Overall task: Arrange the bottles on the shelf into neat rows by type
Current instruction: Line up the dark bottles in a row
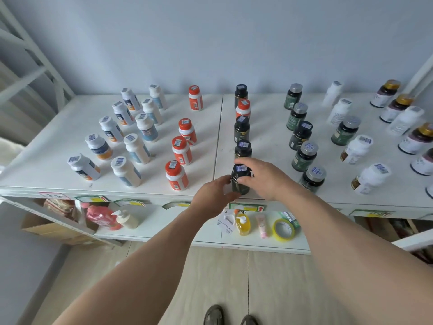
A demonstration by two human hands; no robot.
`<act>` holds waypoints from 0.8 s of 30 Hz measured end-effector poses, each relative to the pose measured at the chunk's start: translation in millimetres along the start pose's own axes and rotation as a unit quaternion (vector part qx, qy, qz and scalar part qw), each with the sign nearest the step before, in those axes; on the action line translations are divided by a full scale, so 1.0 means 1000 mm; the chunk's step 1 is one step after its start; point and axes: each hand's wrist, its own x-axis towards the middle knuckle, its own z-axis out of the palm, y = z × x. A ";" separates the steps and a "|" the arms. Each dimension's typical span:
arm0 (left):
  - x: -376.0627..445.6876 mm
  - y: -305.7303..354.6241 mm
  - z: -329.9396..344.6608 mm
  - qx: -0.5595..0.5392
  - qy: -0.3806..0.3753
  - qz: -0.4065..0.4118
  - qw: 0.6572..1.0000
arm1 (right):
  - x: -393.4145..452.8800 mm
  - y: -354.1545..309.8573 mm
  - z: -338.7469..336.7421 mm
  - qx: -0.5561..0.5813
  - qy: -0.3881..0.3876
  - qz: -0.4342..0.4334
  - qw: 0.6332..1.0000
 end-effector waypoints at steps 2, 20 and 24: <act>0.001 0.002 -0.011 -0.024 -0.008 0.004 1.000 | -0.002 -0.008 -0.007 -0.001 0.012 0.000 1.000; 0.002 0.019 -0.071 0.012 -0.125 0.078 0.989 | -0.020 -0.047 -0.034 0.021 0.078 0.029 0.996; 0.006 0.017 -0.069 0.031 -0.105 0.090 0.990 | -0.016 -0.043 -0.032 0.031 0.074 0.036 0.996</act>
